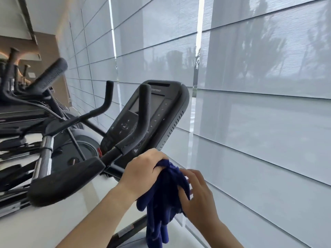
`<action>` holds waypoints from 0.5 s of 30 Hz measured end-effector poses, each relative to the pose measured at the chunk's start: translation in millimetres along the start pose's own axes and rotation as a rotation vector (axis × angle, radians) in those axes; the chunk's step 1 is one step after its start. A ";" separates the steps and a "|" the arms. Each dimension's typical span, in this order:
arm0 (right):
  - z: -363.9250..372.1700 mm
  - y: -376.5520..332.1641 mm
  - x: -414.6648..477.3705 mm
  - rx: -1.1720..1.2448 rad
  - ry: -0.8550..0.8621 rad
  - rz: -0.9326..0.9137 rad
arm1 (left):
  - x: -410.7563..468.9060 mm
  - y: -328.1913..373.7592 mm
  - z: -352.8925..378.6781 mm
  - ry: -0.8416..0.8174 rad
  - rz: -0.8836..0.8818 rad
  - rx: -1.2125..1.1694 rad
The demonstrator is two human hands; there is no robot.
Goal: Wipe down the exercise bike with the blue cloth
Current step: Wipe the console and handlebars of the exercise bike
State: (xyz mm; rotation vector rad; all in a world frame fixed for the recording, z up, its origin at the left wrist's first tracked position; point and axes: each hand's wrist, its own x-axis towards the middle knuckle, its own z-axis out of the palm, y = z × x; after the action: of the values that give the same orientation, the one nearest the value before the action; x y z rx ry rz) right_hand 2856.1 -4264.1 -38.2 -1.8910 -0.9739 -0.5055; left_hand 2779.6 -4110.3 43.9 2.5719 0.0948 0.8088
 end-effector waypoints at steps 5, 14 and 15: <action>4.0 -10.1 37.0 0.036 0.116 -0.081 | 11.4 0.7 -31.7 0.052 0.025 0.045; 10.6 -37.7 108.3 0.035 0.281 -0.167 | 42.4 -16.1 -69.0 0.216 0.059 0.117; 11.4 -42.5 120.0 0.031 0.299 -0.159 | 49.3 -19.6 -74.3 0.241 0.065 0.129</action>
State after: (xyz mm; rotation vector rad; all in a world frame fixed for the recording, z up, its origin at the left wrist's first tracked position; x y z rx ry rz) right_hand 2894.0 -4192.7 60.8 -1.6591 -0.9295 -0.8363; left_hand 2780.1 -4054.2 115.9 2.5958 0.1412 1.1709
